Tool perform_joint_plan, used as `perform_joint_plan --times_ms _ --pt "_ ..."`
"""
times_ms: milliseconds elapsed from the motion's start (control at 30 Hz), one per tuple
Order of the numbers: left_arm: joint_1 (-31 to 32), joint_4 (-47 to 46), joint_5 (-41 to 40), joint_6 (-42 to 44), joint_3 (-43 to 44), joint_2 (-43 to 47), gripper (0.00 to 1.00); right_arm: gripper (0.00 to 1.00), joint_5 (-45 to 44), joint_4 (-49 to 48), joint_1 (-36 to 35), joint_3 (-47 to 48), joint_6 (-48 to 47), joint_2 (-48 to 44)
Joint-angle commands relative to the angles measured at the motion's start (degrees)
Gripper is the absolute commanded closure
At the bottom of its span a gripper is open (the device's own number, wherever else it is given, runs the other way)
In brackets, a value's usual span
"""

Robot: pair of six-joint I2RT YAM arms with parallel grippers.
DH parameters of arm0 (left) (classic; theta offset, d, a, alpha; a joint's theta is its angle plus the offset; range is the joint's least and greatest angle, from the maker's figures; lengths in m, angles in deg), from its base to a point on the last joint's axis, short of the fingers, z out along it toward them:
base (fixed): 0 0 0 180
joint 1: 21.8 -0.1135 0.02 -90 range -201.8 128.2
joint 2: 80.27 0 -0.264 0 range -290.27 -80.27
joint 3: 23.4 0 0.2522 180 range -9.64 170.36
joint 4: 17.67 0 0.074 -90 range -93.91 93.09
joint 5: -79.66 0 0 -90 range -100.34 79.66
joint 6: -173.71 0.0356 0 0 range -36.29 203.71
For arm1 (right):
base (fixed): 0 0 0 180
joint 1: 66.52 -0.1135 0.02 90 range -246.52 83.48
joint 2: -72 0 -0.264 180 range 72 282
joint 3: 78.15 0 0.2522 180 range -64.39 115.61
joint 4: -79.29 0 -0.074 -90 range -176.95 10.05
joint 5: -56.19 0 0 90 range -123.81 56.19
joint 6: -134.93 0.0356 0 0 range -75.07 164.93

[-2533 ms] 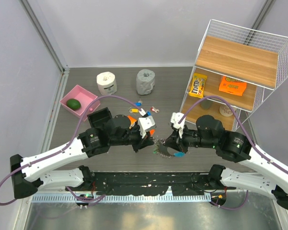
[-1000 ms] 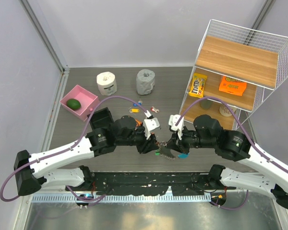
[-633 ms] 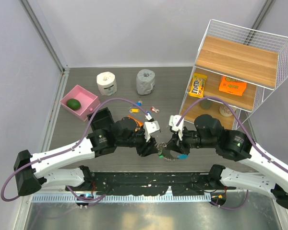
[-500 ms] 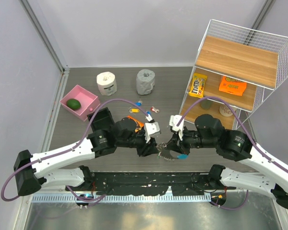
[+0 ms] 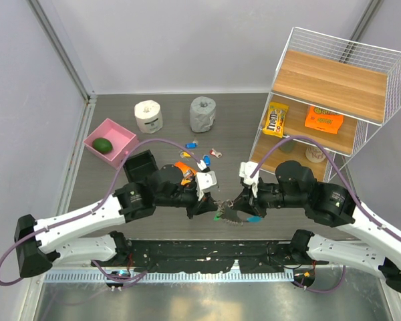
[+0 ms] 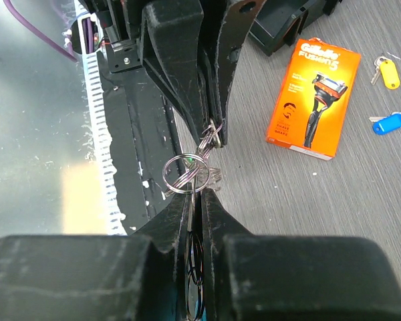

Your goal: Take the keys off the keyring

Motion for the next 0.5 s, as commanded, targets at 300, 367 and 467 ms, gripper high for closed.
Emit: perform_joint_plan --times_ms 300,367,467 --pt "-0.1 11.56 -5.57 2.98 6.86 0.88 1.0 0.95 -0.15 -3.94 -0.29 0.35 0.09 -0.31" --pt "-0.1 14.81 -6.98 3.15 9.14 0.36 1.0 0.95 -0.24 -4.2 -0.29 -0.27 0.0 0.13" --pt "-0.1 18.42 -8.74 3.24 11.95 -0.17 1.0 0.95 0.2 -6.57 -0.29 -2.46 0.53 0.4"
